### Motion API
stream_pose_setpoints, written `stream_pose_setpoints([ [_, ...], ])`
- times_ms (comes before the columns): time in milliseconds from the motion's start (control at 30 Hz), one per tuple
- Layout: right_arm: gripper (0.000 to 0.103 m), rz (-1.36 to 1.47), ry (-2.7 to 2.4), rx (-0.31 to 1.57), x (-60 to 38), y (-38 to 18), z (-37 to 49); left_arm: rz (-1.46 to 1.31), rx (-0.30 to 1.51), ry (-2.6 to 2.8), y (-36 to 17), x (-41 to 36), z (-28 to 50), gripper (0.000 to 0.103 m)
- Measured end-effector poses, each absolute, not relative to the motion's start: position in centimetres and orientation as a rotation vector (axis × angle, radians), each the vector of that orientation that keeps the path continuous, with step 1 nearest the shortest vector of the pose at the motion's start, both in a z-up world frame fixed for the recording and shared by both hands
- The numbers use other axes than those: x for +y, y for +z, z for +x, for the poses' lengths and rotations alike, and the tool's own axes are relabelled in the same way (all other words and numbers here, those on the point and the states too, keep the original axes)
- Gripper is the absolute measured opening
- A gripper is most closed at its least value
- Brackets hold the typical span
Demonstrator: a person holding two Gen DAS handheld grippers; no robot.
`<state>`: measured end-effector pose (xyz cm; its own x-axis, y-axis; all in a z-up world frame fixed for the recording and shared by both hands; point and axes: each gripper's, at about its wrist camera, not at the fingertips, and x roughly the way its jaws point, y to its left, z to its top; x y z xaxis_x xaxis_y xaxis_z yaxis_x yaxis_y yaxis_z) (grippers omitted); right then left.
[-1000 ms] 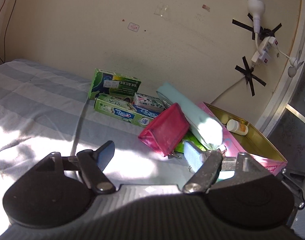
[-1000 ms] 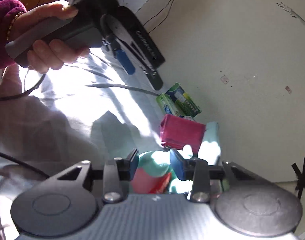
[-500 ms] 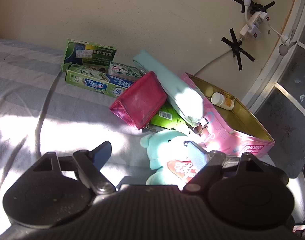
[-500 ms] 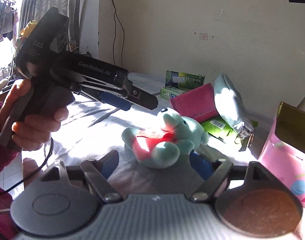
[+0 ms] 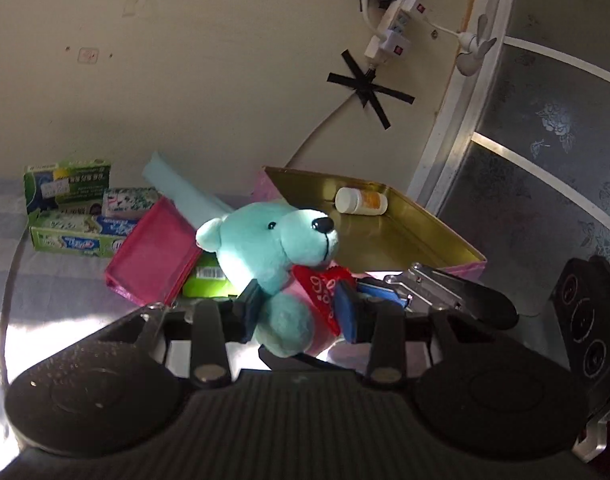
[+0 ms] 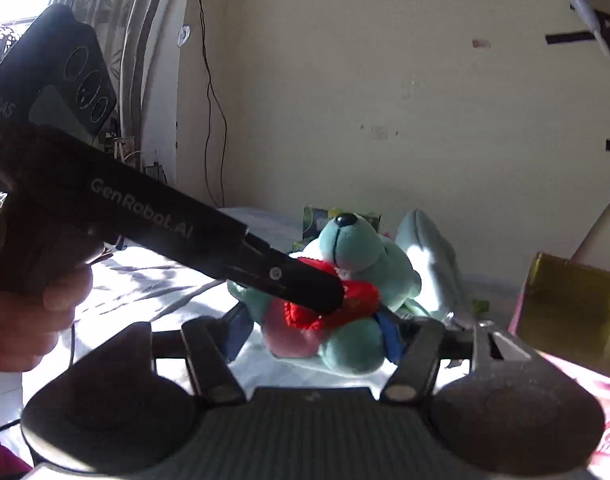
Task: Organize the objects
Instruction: 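Close the left gripper on the teddy bear and lift it, then lower the teddy bear into the tin and open the left gripper, then move the right gripper to the teal zippered pouch and grasp it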
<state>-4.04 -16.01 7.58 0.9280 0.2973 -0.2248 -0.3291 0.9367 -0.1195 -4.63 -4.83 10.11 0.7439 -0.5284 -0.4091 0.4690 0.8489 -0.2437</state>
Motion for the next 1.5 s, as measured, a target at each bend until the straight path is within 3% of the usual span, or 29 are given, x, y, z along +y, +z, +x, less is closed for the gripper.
stream_pose_setpoints([
  [133, 0.063, -0.208, 0.166, 0.098, -19.6, 8.6, -5.3, -0.036, 0.395, -0.621, 11.8, -10.2, -2.7, 0.043],
  [400, 0.064, -0.134, -0.063, 0.148, -28.2, 6.6, -1.8, 0.049, 0.389, -0.698, 9.7, -20.5, 3.3, 0.045],
  [567, 0.077, -0.113, -0.222, 0.208, -30.8, 5.6, 0.3, 0.089, 0.407, -0.676, 8.5, -24.5, 5.5, 0.051],
  [667, 0.078, -0.079, -0.275, 0.244, -31.8, 5.0, 0.9, 0.108, 0.401, -0.578, 8.1, -25.4, 6.2, 0.056],
  [1100, 0.079, 0.049, -0.254, 0.191, -33.2, 5.1, 0.2, 0.028, 0.362, -0.305, 9.7, -15.7, 2.9, 0.056],
  [1500, 0.076, 0.163, -0.280, 0.085, -34.9, 5.0, -1.0, -0.013, 0.403, -0.046, 7.4, -4.7, -0.4, 0.060],
])
